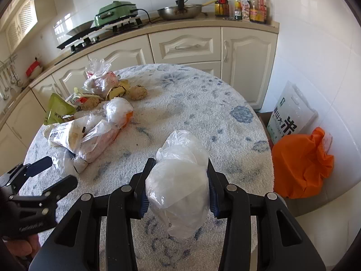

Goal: Collect trash
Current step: 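Grasp the clear plastic bag with the left tool while the right tool holds its bag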

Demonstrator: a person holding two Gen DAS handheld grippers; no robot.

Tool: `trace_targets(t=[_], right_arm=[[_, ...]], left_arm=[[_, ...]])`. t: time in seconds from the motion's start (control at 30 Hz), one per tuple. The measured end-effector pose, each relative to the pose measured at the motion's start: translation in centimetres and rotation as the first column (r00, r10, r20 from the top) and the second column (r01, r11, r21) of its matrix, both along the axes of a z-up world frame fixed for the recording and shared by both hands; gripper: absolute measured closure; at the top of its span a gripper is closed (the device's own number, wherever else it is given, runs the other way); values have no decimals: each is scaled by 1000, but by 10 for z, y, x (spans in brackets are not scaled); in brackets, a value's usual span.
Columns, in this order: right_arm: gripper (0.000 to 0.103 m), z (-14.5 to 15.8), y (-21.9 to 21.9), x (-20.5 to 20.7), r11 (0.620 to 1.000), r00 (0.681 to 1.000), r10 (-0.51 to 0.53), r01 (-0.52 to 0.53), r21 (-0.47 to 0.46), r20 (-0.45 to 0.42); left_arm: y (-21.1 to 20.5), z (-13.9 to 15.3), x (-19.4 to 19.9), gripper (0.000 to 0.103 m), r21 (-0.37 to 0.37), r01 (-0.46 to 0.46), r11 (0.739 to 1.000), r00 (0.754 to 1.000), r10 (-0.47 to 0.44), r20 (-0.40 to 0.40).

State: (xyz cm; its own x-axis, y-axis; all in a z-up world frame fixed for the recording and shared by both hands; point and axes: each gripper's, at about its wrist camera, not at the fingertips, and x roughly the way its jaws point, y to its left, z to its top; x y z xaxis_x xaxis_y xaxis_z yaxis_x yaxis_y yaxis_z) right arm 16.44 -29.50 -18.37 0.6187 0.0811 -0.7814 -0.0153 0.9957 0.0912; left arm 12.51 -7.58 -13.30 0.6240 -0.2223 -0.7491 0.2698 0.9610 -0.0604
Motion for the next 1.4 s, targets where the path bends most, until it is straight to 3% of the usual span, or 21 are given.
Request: trace_targets(t=[0.07, 0.1, 0.2, 0.27, 0.43, 0.5, 0.6, 0.7, 1.0, 1.13, 1.23, 1.33, 1.4], right_arm=[[62, 1, -2, 0, 1000, 1000, -7, 7, 4, 1], [62, 1, -2, 0, 1000, 1000, -8, 8, 5, 4], [61, 3, -4, -3, 1000, 1000, -9, 9, 0, 7], [61, 2, -8, -4, 1000, 1000, -17, 17, 0, 3], [61, 1, -15, -3, 999, 1000, -31, 31, 11, -1], [61, 2, -16, -4, 999, 1000, -31, 31, 10, 0], [61, 3, -20, -6, 999, 999, -35, 35, 14, 4], [61, 4, -26, -8, 999, 999, -46, 46, 19, 8], [61, 7, -29, -13, 998, 999, -53, 52, 35, 10], [61, 6, -26, -16, 998, 999, -48, 48, 31, 6], [61, 4, -25, -17, 998, 999, -46, 46, 32, 1], [61, 3, -23, -17, 998, 999, -45, 45, 36, -2], [61, 3, -22, -18, 998, 999, -44, 44, 35, 0]], left_arm=[[-7, -4, 2, 24, 18, 22, 1000, 1000, -22, -14], [-12, -9, 10, 31, 30, 38, 999, 999, -37, -35], [-24, -14, 21, 37, 77, 77, 994, 996, -74, -39], [-33, -13, 25, 45, 69, 124, 990, 992, -121, -47], [-49, -15, 44, 48, 68, 181, 981, 983, -178, -43], [-48, -13, 51, 73, 36, 178, 983, 983, -176, -43], [-37, -15, 53, 75, -50, 170, 984, 983, -173, -54], [-25, -16, 45, 76, -91, 183, 979, 981, -188, -47], [-12, -8, 14, 75, -115, 216, 970, 975, -221, -33], [-9, -8, 6, 69, -89, 225, 970, 971, -231, -60], [-4, -7, 0, 69, -116, 233, 965, 969, -241, -59], [-3, -8, 5, 70, -139, 231, 963, 968, -242, -63], [-3, -8, 12, 64, -143, 214, 966, 972, -225, -66]])
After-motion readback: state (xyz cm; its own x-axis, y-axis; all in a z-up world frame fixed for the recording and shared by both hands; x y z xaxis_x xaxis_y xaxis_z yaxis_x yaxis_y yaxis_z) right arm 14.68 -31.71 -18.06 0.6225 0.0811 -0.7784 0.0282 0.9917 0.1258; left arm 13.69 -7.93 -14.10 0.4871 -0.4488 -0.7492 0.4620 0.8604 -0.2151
